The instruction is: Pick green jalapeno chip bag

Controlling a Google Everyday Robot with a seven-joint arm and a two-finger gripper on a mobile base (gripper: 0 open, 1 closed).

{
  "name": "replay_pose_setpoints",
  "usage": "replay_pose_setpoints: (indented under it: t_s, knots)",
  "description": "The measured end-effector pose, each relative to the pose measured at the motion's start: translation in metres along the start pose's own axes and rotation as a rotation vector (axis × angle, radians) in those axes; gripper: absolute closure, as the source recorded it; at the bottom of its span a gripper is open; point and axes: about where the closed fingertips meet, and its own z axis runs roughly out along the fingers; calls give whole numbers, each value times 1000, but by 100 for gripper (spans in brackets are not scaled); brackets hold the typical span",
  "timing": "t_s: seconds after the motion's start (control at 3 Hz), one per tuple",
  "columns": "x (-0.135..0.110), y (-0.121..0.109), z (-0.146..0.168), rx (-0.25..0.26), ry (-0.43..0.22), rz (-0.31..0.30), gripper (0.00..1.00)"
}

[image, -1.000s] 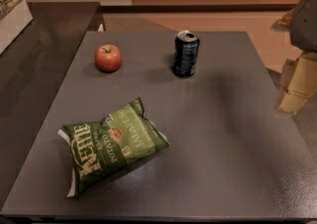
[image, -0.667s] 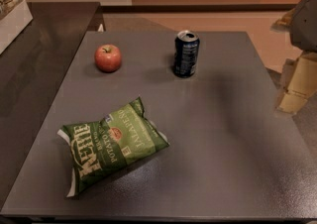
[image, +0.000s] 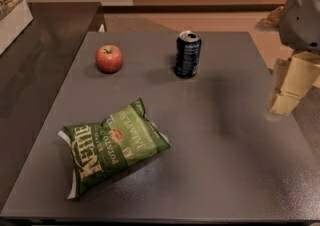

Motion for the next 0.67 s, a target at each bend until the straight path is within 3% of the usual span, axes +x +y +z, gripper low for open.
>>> replay_pose_setpoints:
  t_s: [0.67]
  knots:
    - [-77, 43, 32, -41, -85, -251, 0]
